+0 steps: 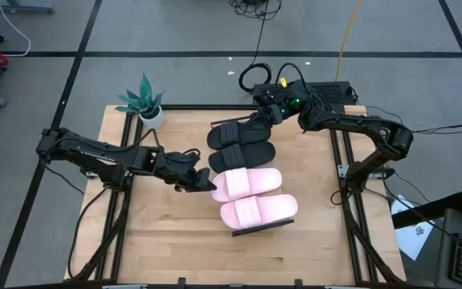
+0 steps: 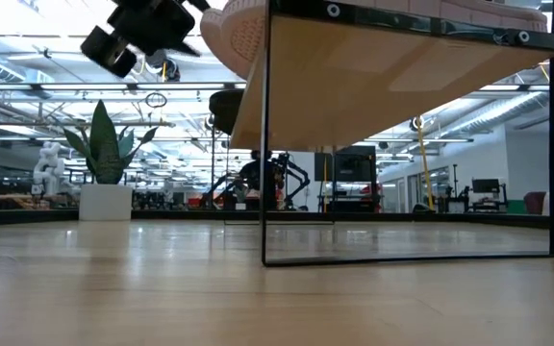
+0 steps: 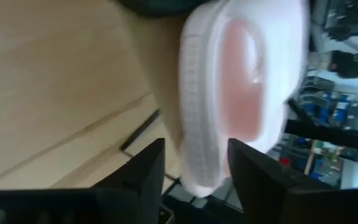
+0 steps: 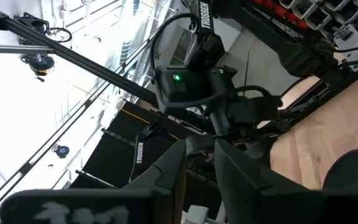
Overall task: Pick and place slides into the shelf
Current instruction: Adjust the white slides on the shelf
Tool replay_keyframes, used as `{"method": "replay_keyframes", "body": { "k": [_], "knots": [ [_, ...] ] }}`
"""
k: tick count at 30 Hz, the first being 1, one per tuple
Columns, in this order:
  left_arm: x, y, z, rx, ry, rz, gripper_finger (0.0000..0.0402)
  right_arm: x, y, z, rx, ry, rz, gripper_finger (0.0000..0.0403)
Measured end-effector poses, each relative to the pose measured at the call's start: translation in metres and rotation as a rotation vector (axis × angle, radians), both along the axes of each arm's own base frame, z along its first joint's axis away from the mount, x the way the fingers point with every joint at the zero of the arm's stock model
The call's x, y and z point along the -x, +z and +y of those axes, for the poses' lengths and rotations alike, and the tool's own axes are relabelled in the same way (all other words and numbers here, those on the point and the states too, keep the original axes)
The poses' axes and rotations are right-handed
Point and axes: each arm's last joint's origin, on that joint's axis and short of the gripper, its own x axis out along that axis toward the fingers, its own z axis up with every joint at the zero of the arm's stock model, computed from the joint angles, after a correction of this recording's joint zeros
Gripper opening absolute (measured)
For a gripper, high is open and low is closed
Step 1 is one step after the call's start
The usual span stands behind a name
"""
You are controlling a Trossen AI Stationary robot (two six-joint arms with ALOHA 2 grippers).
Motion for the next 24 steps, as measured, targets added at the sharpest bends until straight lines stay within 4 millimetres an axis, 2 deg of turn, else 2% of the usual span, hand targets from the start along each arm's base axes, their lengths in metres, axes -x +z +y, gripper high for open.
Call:
{"method": "replay_keyframes", "body": {
  "k": [6, 13, 19, 24],
  "knots": [
    [-0.003, 0.000, 0.003, -0.019, 0.006, -0.015, 0.0105, 0.000, 0.000, 0.000, 0.001, -0.002, -0.001, 0.0073],
    [-0.010, -0.009, 0.002, -0.031, -0.014, 0.008, 0.0017, 0.000, 0.000, 0.000, 0.006, -0.004, -0.005, 0.0073],
    [-0.012, -0.008, 0.002, -0.045, 0.004, -0.014, 0.0015, 0.000, 0.000, 0.000, 0.008, -0.004, -0.007, 0.0073],
    [-0.016, -0.001, 0.003, -0.084, 0.014, -0.100, 0.0007, 0.000, 0.000, 0.000, 0.007, -0.006, -0.007, 0.0073]
  ]
}}
